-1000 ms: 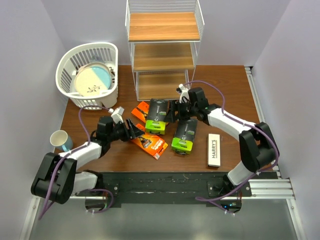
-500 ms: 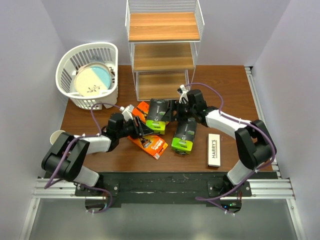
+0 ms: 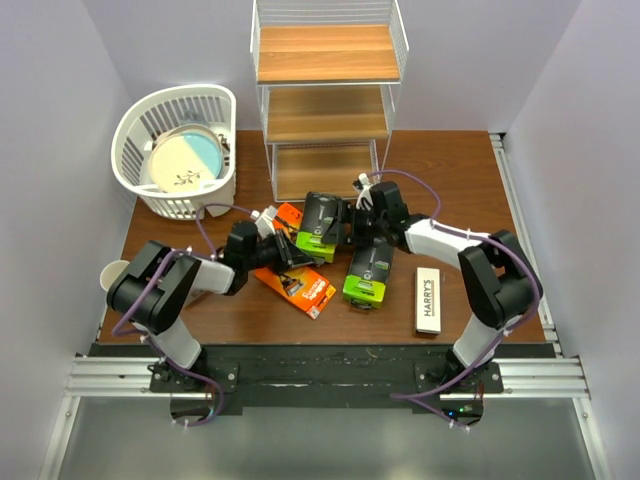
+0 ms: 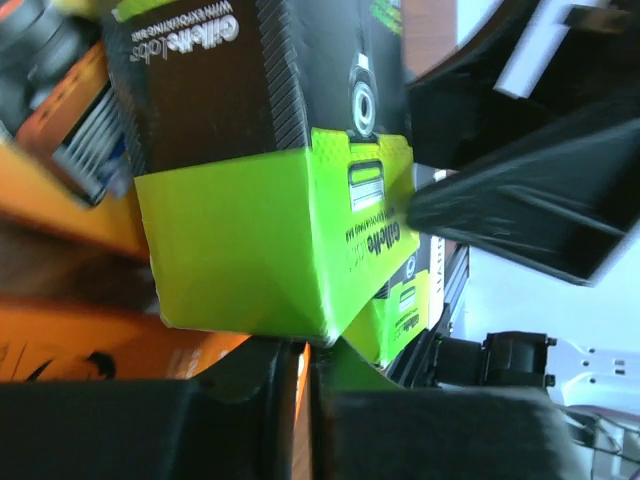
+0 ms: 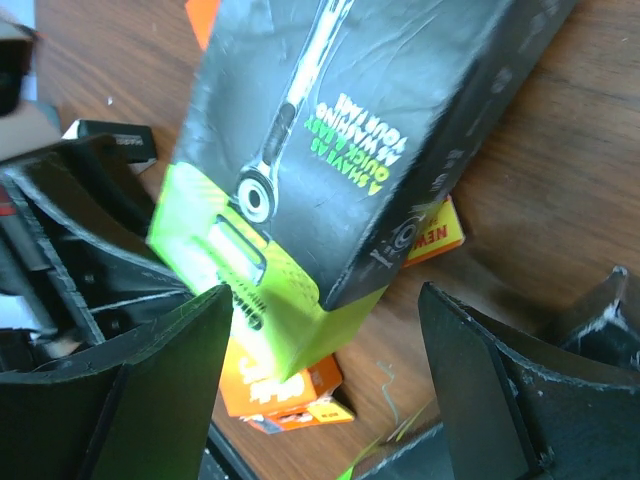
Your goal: Place and organize the shaving razors onto the shelf
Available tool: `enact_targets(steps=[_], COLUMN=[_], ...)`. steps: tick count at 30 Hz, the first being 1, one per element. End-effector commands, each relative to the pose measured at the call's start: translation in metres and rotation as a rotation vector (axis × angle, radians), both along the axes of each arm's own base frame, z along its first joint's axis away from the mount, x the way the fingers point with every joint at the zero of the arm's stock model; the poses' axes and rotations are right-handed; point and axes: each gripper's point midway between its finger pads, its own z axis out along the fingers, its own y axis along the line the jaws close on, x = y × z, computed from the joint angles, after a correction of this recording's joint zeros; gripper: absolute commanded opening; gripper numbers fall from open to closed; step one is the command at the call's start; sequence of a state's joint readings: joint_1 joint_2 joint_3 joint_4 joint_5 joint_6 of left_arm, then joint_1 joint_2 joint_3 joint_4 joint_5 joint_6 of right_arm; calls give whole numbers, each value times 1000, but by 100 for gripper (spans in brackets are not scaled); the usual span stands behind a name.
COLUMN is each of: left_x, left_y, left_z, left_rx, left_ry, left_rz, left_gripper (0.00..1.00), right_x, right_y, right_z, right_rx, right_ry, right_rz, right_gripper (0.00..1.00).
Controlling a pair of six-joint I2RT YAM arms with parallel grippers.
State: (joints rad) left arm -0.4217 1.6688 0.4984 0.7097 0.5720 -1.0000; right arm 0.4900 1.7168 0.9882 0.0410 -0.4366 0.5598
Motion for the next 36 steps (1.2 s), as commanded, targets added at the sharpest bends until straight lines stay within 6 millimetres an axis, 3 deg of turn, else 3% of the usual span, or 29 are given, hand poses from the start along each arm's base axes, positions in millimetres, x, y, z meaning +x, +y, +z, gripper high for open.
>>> enact_targets(steps=[1,2,15,21,29,32,36], left_x=[27,31,48,61,67,72,82], left_y=[-9,-7,15,37,44,39,30], left_z=[42,47,59,25,-25,-34,-30], left_rx=[-70,-71,27,130,211,207,156], left_ry=[-178,-201,-398,-320,-127,-76,-44], left_rz=[7,19,23,102,165,189,225], left_gripper=[5,0,0,0,0,0,0], right_x=[20,22,59,63,61,61,64], right_y=[10,11,41,64,85,86,87], right_z=[9,7,10,16,18,15,11], right_rx=[37,34,49,57,28,4,-12], right_ry=[-44,-45,-138,-187,-244,-256,-273], right_rz=[-11,-12,38,87,149,156,167], right_gripper=[80,80,79,79,79,79,79])
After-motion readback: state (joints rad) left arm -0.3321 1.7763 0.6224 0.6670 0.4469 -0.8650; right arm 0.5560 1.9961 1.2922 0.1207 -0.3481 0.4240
